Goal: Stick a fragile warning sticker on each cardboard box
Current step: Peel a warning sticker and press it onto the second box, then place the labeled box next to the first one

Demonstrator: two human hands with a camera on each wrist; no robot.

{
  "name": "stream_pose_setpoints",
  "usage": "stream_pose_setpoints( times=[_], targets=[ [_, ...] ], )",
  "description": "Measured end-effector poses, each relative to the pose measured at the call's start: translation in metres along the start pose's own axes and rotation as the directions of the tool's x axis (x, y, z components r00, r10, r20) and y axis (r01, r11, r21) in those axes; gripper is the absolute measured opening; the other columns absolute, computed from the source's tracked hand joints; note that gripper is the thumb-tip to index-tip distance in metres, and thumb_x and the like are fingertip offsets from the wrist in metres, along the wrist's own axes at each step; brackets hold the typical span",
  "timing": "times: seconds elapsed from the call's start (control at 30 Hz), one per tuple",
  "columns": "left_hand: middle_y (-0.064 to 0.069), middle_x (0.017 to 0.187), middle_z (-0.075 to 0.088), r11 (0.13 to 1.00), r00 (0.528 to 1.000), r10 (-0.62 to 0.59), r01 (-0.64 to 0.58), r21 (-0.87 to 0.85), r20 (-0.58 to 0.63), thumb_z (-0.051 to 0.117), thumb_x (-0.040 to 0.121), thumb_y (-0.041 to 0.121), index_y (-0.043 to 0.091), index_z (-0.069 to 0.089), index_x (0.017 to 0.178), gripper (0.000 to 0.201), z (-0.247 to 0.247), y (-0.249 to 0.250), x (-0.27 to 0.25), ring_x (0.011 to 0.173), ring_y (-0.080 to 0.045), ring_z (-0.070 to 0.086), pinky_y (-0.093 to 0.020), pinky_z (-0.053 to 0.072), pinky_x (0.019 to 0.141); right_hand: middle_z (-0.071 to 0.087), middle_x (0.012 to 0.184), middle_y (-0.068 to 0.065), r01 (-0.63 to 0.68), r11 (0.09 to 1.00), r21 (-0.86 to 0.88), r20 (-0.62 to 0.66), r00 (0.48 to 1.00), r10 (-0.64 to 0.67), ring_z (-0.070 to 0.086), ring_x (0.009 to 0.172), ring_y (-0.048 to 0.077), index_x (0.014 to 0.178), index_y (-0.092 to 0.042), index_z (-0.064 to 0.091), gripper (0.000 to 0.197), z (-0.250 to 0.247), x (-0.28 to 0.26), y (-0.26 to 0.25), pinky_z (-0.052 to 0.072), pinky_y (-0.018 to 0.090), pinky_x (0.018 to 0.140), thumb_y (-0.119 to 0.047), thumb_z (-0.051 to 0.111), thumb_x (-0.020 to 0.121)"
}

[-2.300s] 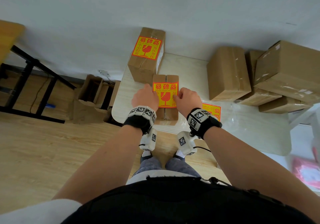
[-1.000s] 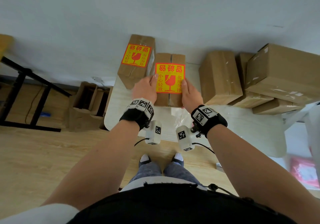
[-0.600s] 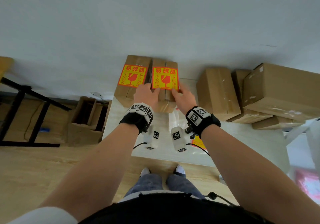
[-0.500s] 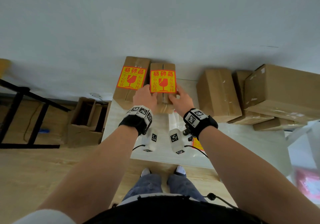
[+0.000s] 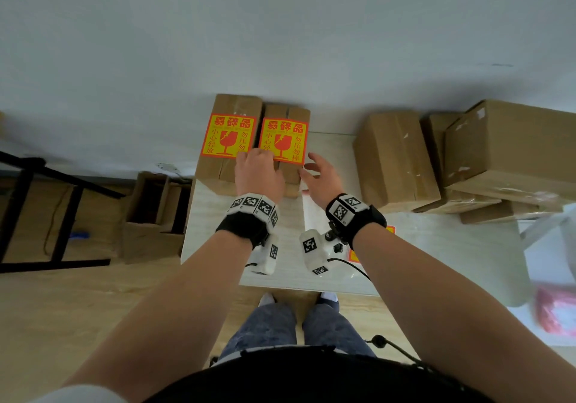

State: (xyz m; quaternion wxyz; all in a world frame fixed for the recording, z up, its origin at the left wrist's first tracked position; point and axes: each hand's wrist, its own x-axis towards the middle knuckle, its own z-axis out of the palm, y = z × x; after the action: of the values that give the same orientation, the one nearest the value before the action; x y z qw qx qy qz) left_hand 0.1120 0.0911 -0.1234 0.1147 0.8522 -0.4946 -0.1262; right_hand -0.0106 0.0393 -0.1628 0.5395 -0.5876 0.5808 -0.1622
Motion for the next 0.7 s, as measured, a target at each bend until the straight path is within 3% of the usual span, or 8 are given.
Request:
stream_pose_setpoints(
  times=[0.13, 0.23, 0.33, 0.47, 0.53, 0.7],
  targets=[
    [-0.003, 0.118, 0.064, 0.997, 0.999, -0.026, 0.023, 0.079, 0.032, 0.062, 0.092, 0.031, 0.015, 0.062, 0.122, 0.034, -0.004, 0.008, -0.002, 0.115, -0.029, 0.049, -0.039, 0.043, 0.094, 0.064, 0.123, 0.001, 0.016, 0.997, -0.069, -0.101, 0.995, -0.023, 0.061, 0.096, 0.015, 0.136, -0.019, 0.051, 0.04, -0.021, -0.008, 0.002, 0.055, 0.04, 0.088, -0.027, 0.056, 0.097],
    [-0.003, 0.125, 0.061, 0.998, 0.999, 0.002, -0.005, 0.067, 0.041, 0.062, 0.091, 0.031, 0.018, 0.058, 0.128, 0.039, -0.005, 0.022, -0.006, 0.118, -0.029, 0.048, -0.04, 0.042, 0.096, 0.066, 0.116, 0.001, 0.056, 0.993, -0.104, -0.22, 0.973, -0.077, 0.061, 0.098, 0.015, 0.129, -0.017, 0.056, 0.033, -0.048, -0.017, 0.001, 0.052, 0.035, 0.09, -0.022, 0.054, 0.096],
    [-0.005, 0.128, 0.06, 0.995, 0.993, 0.093, -0.089, -0.053, 0.068, 0.06, 0.091, 0.031, 0.018, 0.057, 0.131, 0.042, -0.003, 0.048, -0.008, 0.121, -0.028, 0.049, -0.041, 0.043, 0.096, 0.062, 0.124, 0.002, 0.097, 0.968, -0.231, -0.367, 0.913, -0.179, 0.055, 0.116, 0.021, 0.13, -0.015, 0.056, 0.036, -0.079, -0.025, 0.006, 0.044, 0.039, 0.103, -0.019, 0.055, 0.094],
    [-0.003, 0.123, 0.063, 0.95, 0.951, 0.207, -0.139, -0.28, 0.23, 0.065, 0.09, 0.033, 0.017, 0.053, 0.134, 0.049, 0.007, 0.092, -0.012, 0.112, -0.024, 0.06, -0.035, 0.047, 0.096, 0.053, 0.138, 0.004, -0.035, 0.913, -0.406, -0.519, 0.831, -0.198, 0.043, 0.128, 0.026, 0.135, -0.018, 0.053, 0.046, -0.122, -0.035, 0.02, 0.035, 0.043, 0.106, -0.02, 0.056, 0.089],
    [-0.003, 0.126, 0.062, 0.937, 0.93, 0.181, -0.065, -0.342, 0.321, 0.065, 0.089, 0.039, 0.019, 0.048, 0.139, 0.056, 0.016, 0.111, -0.015, 0.114, -0.023, 0.059, -0.036, 0.046, 0.099, 0.05, 0.14, 0.006, -0.067, 0.916, -0.396, -0.525, 0.835, -0.166, 0.043, 0.128, 0.029, 0.137, -0.017, 0.05, 0.05, -0.139, -0.039, 0.028, 0.034, 0.043, 0.106, -0.02, 0.056, 0.087],
    [-0.01, 0.141, 0.052, 0.919, 0.867, 0.127, 0.079, -0.386, 0.482, 0.062, 0.089, 0.047, 0.02, 0.027, 0.153, 0.077, 0.042, 0.145, -0.025, 0.125, -0.029, 0.053, -0.04, 0.043, 0.105, 0.034, 0.152, 0.014, -0.159, 0.913, -0.375, -0.397, 0.918, -0.004, 0.036, 0.136, 0.036, 0.148, -0.011, 0.03, 0.066, -0.157, -0.043, 0.052, 0.031, 0.046, 0.112, -0.024, 0.057, 0.089]
  ],
)
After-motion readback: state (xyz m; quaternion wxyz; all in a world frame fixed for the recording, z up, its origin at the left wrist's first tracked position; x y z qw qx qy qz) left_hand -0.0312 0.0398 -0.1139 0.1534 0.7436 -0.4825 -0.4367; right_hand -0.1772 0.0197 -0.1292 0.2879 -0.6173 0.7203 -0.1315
